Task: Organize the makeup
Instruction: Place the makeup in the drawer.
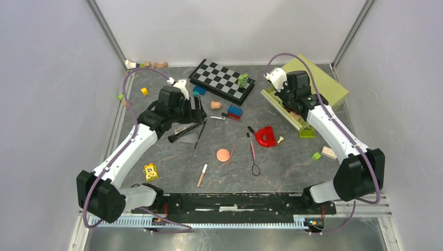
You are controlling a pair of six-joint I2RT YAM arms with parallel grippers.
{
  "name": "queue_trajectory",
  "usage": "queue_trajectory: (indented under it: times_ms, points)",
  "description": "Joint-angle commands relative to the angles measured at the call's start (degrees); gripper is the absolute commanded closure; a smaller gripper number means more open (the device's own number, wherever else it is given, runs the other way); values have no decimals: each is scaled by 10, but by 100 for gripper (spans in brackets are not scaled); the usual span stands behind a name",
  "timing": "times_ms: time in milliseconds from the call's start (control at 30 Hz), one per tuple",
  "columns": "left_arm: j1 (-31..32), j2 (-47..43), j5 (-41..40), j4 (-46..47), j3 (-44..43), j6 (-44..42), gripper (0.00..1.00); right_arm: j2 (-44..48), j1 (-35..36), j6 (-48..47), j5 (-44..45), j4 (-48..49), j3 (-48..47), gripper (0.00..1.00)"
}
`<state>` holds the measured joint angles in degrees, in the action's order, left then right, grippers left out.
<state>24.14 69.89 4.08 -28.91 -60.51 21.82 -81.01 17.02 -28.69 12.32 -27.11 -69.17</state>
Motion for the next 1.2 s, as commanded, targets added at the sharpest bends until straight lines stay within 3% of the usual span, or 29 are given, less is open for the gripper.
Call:
queue_trajectory:
  times_ms: [0, 467, 633, 800, 1167]
  points:
    - [-13, -2, 2, 9, 6, -33, 10, -23, -20, -39, -72, 14, -19, 100]
    - [-33, 16, 55, 20, 12, -16, 11, -95, -32, -33, -63, 11, -4, 97]
    - [-44, 7, 59, 31, 20, -9, 10, -103, -33, -21, -51, 1, -2, 89]
    - [-60, 3, 62, 35, 24, 2, 9, -104, -34, -8, -39, -2, -7, 72]
    - [-80, 1, 78, 36, 27, 8, 9, -81, -34, 10, -27, -5, -35, 61]
